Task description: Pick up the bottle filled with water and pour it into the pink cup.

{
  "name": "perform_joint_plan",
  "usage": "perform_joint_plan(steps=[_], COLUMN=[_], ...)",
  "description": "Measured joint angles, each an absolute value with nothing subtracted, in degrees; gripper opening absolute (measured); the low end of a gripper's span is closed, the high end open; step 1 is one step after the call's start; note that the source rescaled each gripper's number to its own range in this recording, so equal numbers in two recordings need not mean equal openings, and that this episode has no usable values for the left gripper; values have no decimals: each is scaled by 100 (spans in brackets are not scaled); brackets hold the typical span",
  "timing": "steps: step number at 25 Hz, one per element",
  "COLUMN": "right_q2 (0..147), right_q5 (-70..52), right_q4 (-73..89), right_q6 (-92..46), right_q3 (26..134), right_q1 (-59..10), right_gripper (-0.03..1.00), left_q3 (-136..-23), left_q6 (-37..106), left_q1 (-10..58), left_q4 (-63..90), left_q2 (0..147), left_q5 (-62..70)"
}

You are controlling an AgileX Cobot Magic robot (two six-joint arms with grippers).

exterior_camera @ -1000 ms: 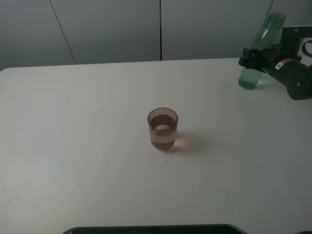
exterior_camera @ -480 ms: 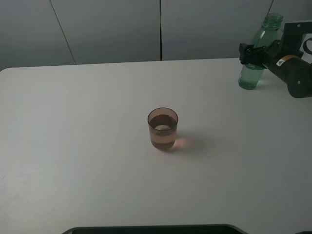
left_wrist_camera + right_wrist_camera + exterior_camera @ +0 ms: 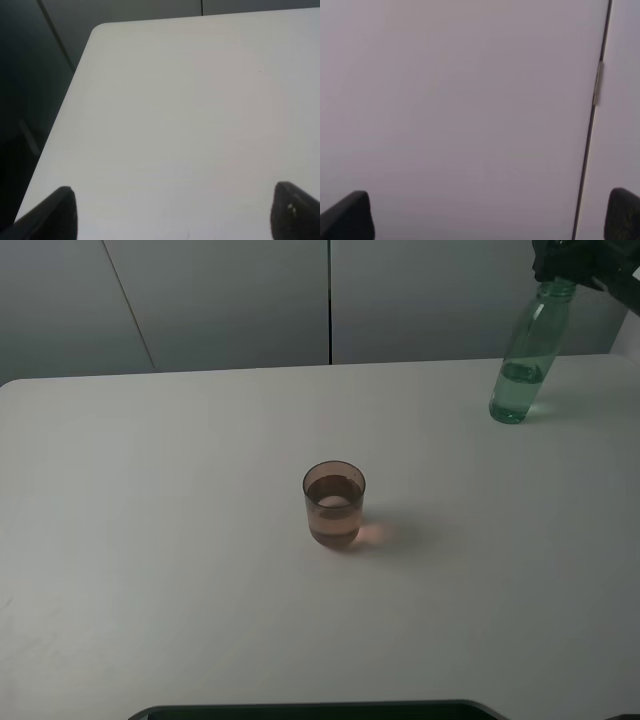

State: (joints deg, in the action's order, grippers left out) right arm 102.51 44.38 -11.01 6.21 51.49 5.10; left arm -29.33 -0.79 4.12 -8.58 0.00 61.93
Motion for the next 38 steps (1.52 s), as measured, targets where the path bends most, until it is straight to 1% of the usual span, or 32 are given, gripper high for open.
perform_joint_plan(steps=[3,5,8,10,13,16,19,24,38], right_q2=[9593,9139,8452,8121,7761,7459,7053,6004,2718], right_q5=[3091,1684,-779,-2624,-4971,-6477,-6884,-6957,-6941], right_q4=[-1111,-1124,-1092,-868,-267,266,338,313,69], right_q6=[775,1066,1292,1110,484,132,82,117,139], right_q3=[5381,5662,6269,6765,7365,7562,7472,6881,3996], right_q1=[510,510,510,510,510,510,510,510,510], right_gripper=[100,100,100,100,100,100,100,100,100], left_q3=[-2933,-2933,-2933,-2933,-2933,-2933,-2933,-2933,-2933], left_q6=[-69,-69,-69,-69,-69,-79,-79,-79,-79], left_q1=[412,412,412,412,412,412,412,412,412], left_q4=[-858,-858,-858,-858,-858,-858,-858,-858,-858], left_q2=[0,0,0,0,0,0,0,0,0], left_q5=[6193,6193,6193,6193,6193,6193,6193,6193,6193])
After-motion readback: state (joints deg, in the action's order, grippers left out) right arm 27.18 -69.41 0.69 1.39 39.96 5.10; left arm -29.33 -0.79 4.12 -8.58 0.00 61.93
